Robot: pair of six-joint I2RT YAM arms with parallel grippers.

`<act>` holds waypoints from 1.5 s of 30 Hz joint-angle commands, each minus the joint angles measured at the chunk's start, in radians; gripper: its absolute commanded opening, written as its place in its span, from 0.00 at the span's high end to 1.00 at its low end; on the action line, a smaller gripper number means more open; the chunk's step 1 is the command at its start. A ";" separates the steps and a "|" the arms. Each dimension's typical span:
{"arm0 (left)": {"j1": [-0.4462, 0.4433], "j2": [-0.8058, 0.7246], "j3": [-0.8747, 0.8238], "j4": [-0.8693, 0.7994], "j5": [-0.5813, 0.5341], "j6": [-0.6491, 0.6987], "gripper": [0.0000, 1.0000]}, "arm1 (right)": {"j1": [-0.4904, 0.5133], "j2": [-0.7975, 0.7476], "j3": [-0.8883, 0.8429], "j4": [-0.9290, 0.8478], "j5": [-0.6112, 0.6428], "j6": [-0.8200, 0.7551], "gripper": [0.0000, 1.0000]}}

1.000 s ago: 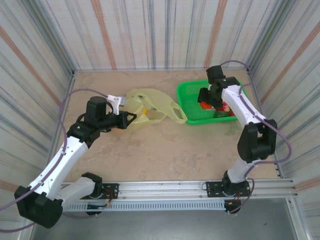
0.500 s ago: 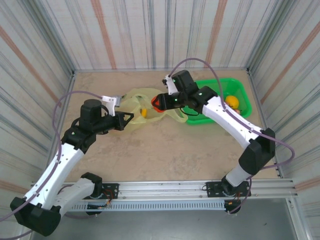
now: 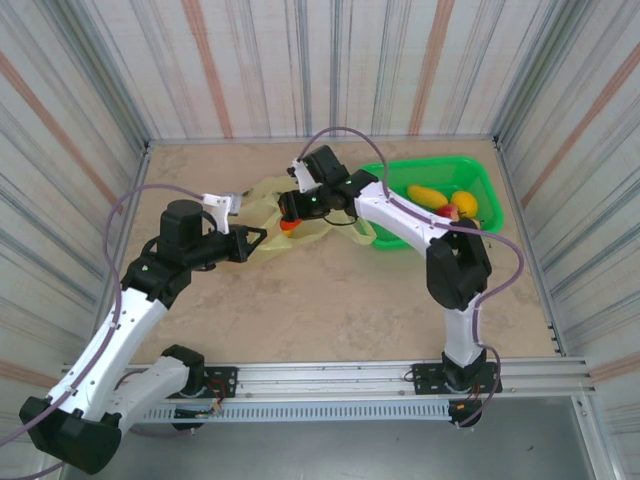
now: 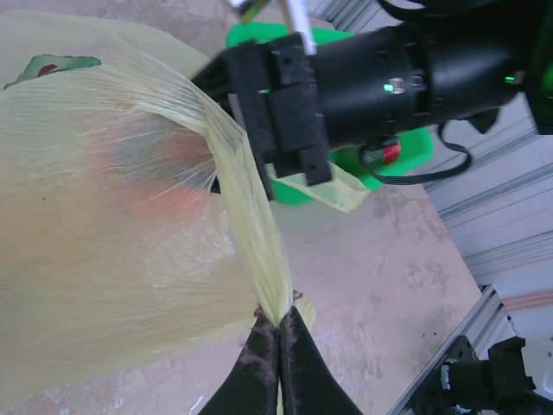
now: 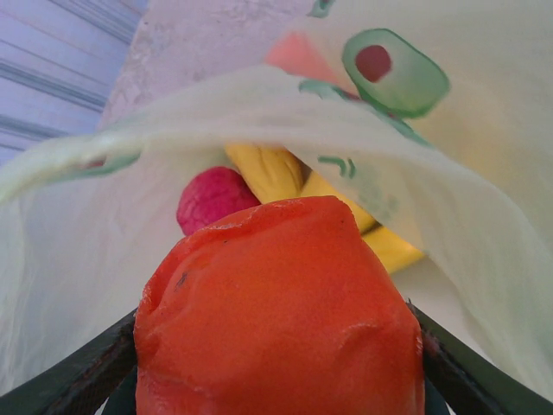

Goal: Place the fake fruits into the plastic bag and tie a complex knot

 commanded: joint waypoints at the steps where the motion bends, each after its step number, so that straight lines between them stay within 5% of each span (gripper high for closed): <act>1: 0.006 -0.006 0.036 -0.013 -0.007 -0.005 1.00 | 0.046 0.092 0.078 0.066 -0.072 0.080 0.48; 4: 0.006 -0.013 0.037 -0.023 -0.040 0.009 1.00 | 0.094 0.170 0.146 0.072 -0.051 0.113 0.45; 10: 0.021 -0.031 0.042 -0.046 -0.110 0.017 1.00 | 0.153 0.221 0.172 0.098 0.064 0.176 0.21; 16: 0.031 -0.026 0.055 -0.056 -0.128 0.034 1.00 | 0.130 0.131 0.087 0.107 0.114 0.156 0.17; 33: 0.011 0.042 0.023 0.006 -0.046 0.065 1.00 | 0.044 -0.219 -0.145 0.014 0.201 0.017 0.46; 39: -0.013 0.086 0.074 -0.030 -0.046 0.076 1.00 | -0.060 -0.372 -0.204 0.003 0.112 0.045 0.46; 45: -0.024 0.073 0.080 -0.033 -0.088 0.119 1.00 | -0.271 -0.439 -0.219 -0.237 0.319 0.032 0.35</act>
